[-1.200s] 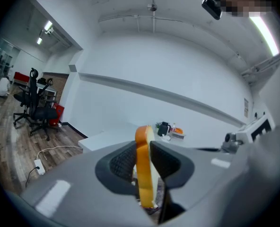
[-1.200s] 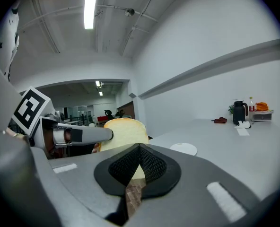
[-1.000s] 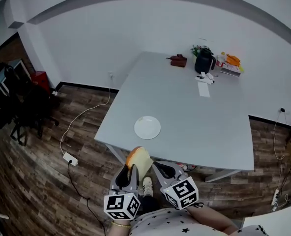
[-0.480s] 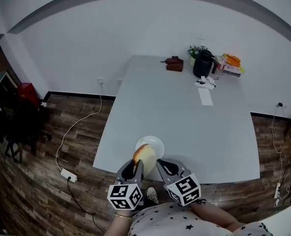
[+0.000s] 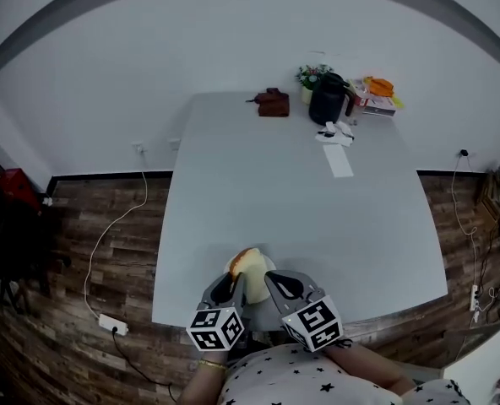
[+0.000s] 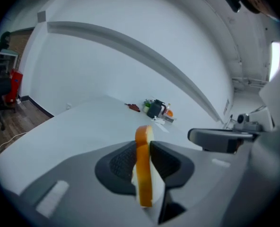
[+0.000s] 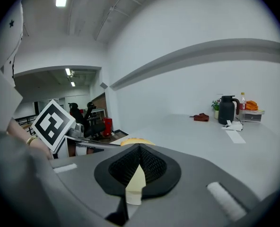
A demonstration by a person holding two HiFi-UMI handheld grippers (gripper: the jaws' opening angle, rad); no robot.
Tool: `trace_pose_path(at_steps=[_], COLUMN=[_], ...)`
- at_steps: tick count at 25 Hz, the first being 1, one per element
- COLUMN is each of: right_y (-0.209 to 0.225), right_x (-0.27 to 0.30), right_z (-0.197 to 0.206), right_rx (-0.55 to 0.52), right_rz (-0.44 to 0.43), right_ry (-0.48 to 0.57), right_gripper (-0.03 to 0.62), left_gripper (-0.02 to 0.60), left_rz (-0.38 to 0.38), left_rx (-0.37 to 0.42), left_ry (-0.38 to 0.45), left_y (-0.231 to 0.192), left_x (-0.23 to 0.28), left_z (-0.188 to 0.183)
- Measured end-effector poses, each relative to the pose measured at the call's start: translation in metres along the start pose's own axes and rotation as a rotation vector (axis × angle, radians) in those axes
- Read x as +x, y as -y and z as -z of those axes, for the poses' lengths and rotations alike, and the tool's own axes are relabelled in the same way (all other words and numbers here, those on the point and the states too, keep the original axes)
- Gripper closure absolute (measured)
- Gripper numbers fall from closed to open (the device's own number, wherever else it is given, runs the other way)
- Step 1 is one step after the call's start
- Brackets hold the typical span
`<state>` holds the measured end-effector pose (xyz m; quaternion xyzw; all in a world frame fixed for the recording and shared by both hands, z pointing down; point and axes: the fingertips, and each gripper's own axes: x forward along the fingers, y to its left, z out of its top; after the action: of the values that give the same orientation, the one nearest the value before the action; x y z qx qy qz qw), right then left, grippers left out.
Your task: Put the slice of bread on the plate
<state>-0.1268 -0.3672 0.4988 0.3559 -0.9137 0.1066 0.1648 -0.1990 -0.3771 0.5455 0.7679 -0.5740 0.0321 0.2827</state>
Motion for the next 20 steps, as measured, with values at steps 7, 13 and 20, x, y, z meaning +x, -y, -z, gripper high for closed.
trace_pose_path(at_steps=[7, 13, 20], right_y=[0.008, 0.008, 0.007], right_x=[0.013, 0.025, 0.034], right_z=[0.002, 0.001, -0.001], right_rx=[0.016, 0.0, -0.015], right_rz=[-0.002, -0.032, -0.069], right_ry=[-0.021, -0.022, -0.023], right_gripper=[0.595, 0.595, 0.595], left_gripper=[0.468, 0.453, 0.453], left_rz=[-0.095, -0.231, -0.3], left_rx=[0.055, 0.085, 0.119], left_ry=[-0.048, -0.077, -0.083], left_y=[-0.025, -0.052, -0.061], left_x=[0.014, 0.022, 0.025], left_z=[0.009, 0.018, 0.013])
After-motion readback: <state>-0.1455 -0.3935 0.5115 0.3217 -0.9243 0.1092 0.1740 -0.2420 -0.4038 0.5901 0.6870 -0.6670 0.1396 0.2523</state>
